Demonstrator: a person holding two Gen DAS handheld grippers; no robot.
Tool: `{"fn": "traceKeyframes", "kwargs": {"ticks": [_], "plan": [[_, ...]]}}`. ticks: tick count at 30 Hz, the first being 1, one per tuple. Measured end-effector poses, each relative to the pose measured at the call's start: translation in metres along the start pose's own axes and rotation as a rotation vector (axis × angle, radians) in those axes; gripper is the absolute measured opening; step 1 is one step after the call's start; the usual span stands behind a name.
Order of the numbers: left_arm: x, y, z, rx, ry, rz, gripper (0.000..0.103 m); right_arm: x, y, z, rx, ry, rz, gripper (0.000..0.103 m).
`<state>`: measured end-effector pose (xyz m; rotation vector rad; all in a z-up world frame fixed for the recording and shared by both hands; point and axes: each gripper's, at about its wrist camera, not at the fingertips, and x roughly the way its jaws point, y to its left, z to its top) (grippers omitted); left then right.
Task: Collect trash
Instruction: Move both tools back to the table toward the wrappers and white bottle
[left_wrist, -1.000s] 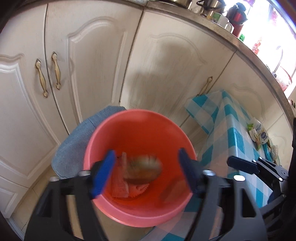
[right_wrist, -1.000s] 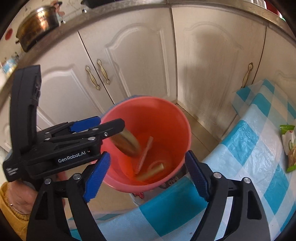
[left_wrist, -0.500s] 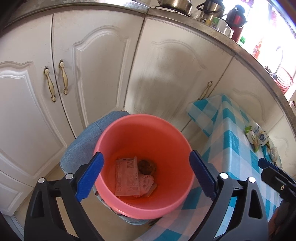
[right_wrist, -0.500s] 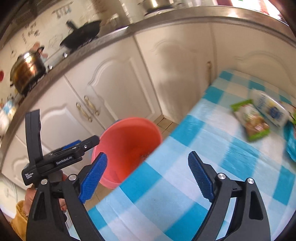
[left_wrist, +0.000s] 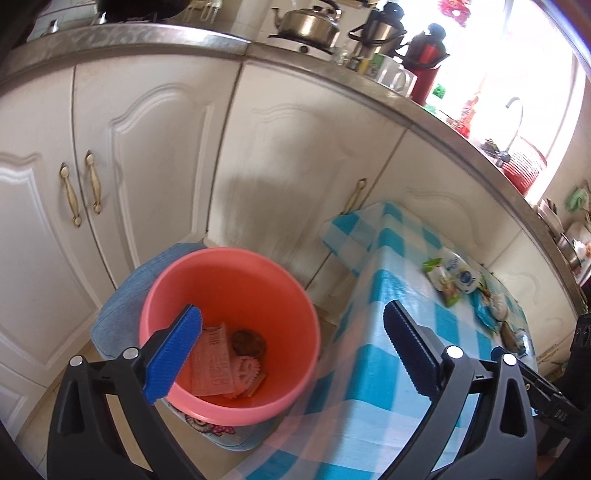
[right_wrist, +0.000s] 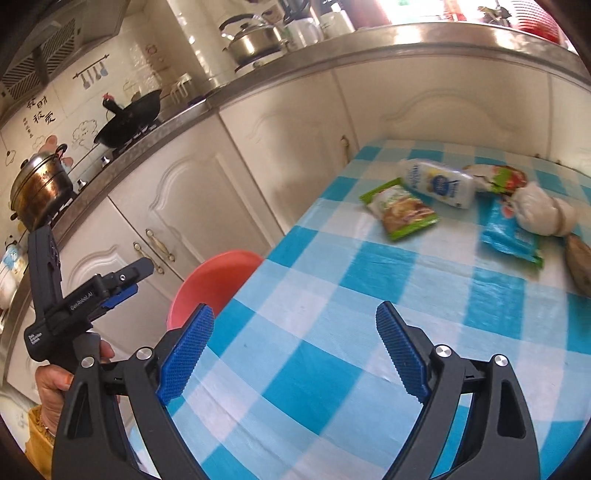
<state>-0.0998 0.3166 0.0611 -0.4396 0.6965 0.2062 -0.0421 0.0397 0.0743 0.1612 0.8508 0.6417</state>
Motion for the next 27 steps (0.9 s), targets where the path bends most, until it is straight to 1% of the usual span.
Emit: {"fn": "traceKeyframes", "kwargs": {"ticks": [6, 7, 9, 17, 27], "plan": [[-0.007, -0.025, -0.003, 0.051, 0.003, -0.036, 0.099, -0.021, -0.019, -0.008, 0.038, -0.028, -0.035, 0.089], [-0.008, -0.030, -0.004, 0.059, 0.005, -0.045, 0.099, -0.025, -0.023, -0.010, 0.048, -0.033, -0.044, 0.091], [-0.011, -0.038, -0.005, 0.071, 0.008, -0.053, 0.099, -0.032, -0.030, -0.013, 0.064, -0.045, -0.062, 0.092], [-0.022, -0.070, -0.011, 0.126, 0.008, -0.096, 0.099, -0.066, -0.058, -0.025, 0.133, -0.092, -0.090, 0.092], [-0.026, -0.129, -0.020, 0.225, 0.024, -0.140, 0.099, -0.107, -0.102, -0.041, 0.232, -0.148, -0.121, 0.092]]}}
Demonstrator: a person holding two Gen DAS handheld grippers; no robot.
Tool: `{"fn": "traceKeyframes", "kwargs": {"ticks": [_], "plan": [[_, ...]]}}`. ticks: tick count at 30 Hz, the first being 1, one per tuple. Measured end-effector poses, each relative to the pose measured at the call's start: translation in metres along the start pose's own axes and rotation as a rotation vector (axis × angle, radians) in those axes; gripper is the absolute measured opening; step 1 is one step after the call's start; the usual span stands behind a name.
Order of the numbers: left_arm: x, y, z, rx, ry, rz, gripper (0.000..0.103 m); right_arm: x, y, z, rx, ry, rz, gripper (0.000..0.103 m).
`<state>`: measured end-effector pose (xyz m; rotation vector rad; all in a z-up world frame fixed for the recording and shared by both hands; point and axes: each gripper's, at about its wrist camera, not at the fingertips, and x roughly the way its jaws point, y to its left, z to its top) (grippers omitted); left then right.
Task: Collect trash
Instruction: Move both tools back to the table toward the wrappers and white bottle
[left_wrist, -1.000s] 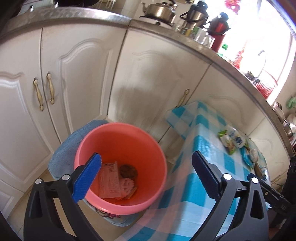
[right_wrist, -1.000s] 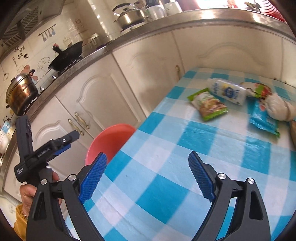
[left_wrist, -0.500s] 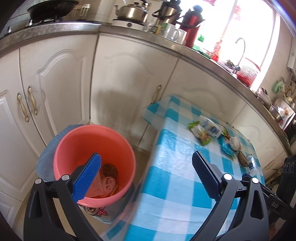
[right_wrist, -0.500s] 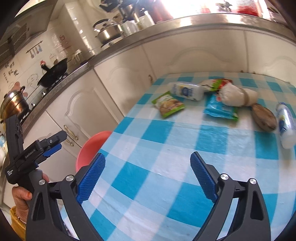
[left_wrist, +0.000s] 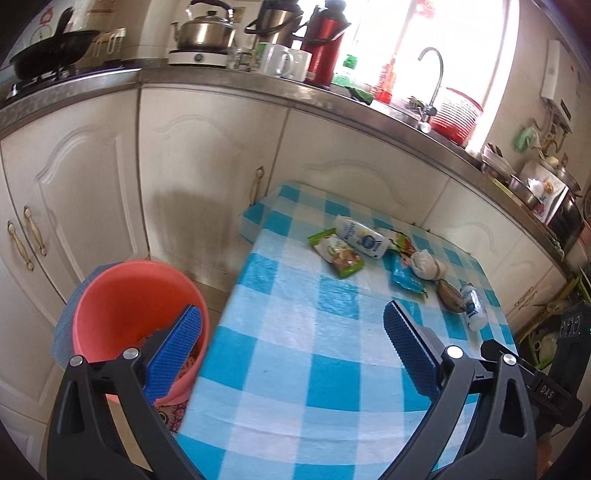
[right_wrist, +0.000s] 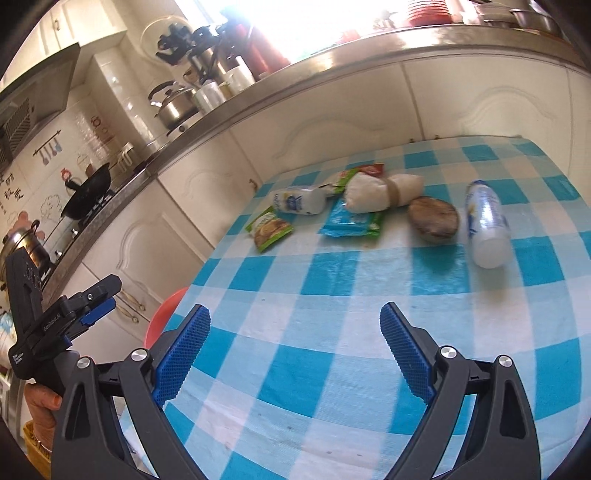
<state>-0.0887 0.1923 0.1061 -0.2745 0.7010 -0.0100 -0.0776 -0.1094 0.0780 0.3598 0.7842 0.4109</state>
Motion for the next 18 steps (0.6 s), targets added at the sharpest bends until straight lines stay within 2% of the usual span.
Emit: {"fn": "traceKeyframes", "kwargs": {"ticks": [10, 14, 18], "plan": [[0.043, -0.075, 0.037, 0.100, 0.008, -0.045, 0.099, -0.029, -0.067, 0.008, 0.117, -0.051, -0.078, 0.093], [0.079, -0.104, 0.060, 0.118, 0.018, -0.036, 0.099, -0.040, -0.098, 0.012, 0.173, -0.074, -0.111, 0.093], [0.122, -0.114, 0.078, 0.108, 0.043, 0.005, 0.099, -0.048, -0.124, 0.017, 0.183, -0.086, -0.163, 0.093]]}}
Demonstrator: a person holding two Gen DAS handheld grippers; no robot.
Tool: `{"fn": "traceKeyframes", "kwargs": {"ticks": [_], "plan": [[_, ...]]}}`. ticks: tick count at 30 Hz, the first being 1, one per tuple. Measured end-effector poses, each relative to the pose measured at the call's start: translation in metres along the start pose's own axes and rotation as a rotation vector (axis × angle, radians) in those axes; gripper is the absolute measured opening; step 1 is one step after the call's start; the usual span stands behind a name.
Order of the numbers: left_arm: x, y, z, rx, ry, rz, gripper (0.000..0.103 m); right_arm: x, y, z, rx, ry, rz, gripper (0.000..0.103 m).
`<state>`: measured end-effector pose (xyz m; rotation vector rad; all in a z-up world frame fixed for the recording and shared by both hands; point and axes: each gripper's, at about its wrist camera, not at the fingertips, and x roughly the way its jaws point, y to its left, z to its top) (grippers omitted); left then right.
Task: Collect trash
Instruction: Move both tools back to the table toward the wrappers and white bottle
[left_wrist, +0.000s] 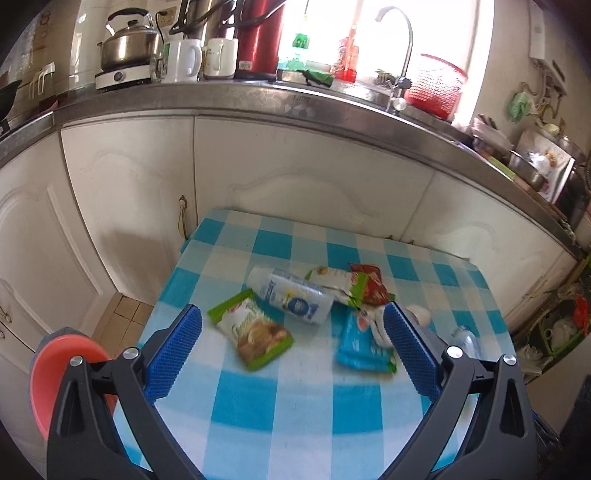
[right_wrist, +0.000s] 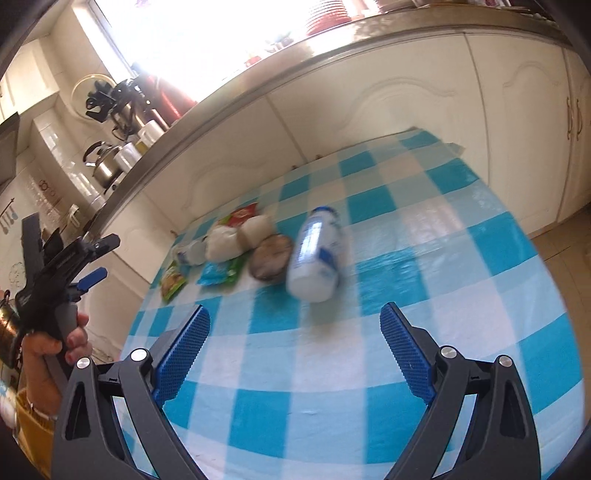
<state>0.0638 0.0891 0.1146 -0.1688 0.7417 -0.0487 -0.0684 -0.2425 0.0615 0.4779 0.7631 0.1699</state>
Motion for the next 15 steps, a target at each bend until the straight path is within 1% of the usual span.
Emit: {"fn": "traceKeyframes", "kwargs": {"ticks": [2, 3, 4, 6, 11, 14, 15], "plan": [[0.026, 0.004, 0.008, -0.044, 0.039, 0.018, 0.099, 0.001, -0.009, 0.006, -0.005, -0.003, -0.023, 0.093], [0.038, 0.005, 0.011, -0.061, 0.061, 0.011, 0.099, 0.001, -0.016, 0.010, -0.008, -0.003, -0.029, 0.093], [0.046, 0.006, 0.014, -0.072, 0.072, 0.006, 0.099, 0.002, -0.020, 0.014, -0.011, -0.002, -0.040, 0.093], [0.059, 0.005, 0.018, -0.087, 0.082, 0.022, 0.099, 0.006, -0.027, 0.023, -0.012, -0.002, -0.053, 0.093], [0.092, -0.021, 0.034, -0.035, 0.097, 0.038, 0.099, 0.021, -0.036, 0.042, -0.020, 0.003, -0.055, 0.093], [0.113, -0.042, 0.043, -0.001, 0.126, 0.015, 0.099, 0.030, -0.035, 0.050, -0.027, 0.002, -0.047, 0.093], [0.118, -0.047, 0.045, 0.009, 0.128, 0.021, 0.099, 0.032, -0.034, 0.051, -0.029, 0.003, -0.046, 0.093]]}}
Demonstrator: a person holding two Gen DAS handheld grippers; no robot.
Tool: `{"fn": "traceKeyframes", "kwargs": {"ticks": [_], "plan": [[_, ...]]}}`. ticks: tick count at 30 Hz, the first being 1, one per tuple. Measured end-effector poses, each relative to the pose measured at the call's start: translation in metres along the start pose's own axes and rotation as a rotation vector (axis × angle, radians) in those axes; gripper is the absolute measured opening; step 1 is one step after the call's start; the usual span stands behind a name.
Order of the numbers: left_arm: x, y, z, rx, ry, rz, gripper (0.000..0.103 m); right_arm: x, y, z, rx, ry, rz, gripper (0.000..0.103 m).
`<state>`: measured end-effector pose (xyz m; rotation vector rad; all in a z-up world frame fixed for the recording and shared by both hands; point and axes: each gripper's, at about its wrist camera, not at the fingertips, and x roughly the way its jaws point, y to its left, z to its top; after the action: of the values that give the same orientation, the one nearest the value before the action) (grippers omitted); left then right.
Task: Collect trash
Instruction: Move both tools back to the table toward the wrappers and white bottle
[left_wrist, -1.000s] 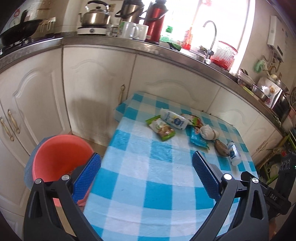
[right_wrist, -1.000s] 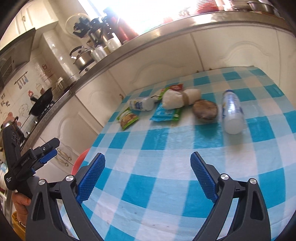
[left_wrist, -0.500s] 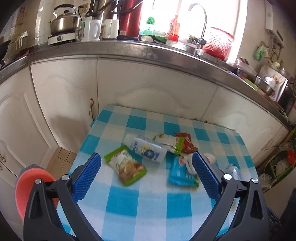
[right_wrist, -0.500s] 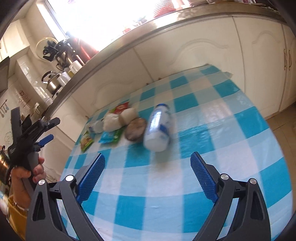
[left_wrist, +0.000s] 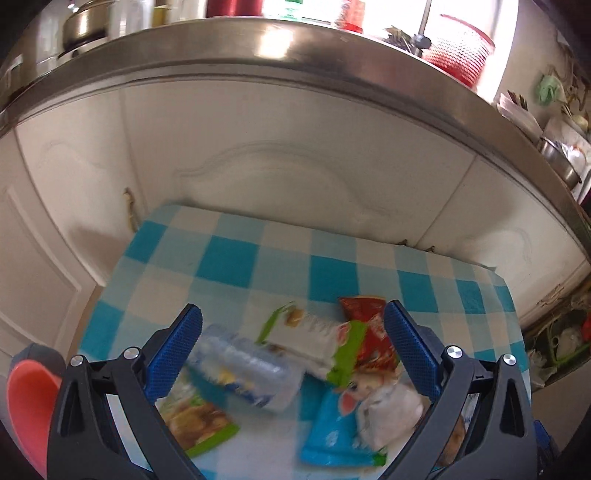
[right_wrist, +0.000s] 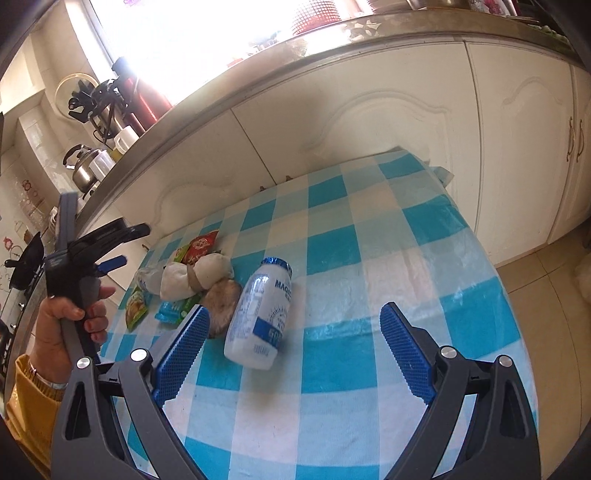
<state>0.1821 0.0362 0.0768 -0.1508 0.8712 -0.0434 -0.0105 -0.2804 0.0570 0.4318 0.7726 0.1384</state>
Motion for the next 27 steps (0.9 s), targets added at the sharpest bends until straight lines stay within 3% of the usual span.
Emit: {"fn": "traceKeyframes", "kwargs": {"ticks": [4, 6, 10, 14, 21, 27], "plan": [[0.022, -0.028, 0.012, 0.051, 0.012, 0.041, 0.092, 0.007, 0.003, 0.002, -0.015, 0.004, -0.001, 0.093], [0.034, -0.039, 0.015, 0.084, 0.042, 0.078, 0.066, 0.011, 0.002, 0.001, -0.021, 0.009, -0.005, 0.093], [0.060, -0.053, 0.019, 0.121, 0.095, 0.149, 0.048, 0.014, -0.001, 0.002, -0.022, 0.015, -0.009, 0.093], [0.074, -0.060, 0.019, 0.145, 0.115, 0.171, 0.046, 0.017, -0.006, 0.002, -0.019, 0.015, -0.015, 0.093], [0.090, -0.055, 0.004, 0.128, 0.204, 0.157, 0.025, 0.025, -0.011, 0.004, -0.026, 0.036, -0.033, 0.093], [0.077, -0.060, -0.014, 0.135, 0.211, 0.117, 0.023, 0.033, -0.009, 0.005, -0.038, 0.049, -0.032, 0.093]]}}
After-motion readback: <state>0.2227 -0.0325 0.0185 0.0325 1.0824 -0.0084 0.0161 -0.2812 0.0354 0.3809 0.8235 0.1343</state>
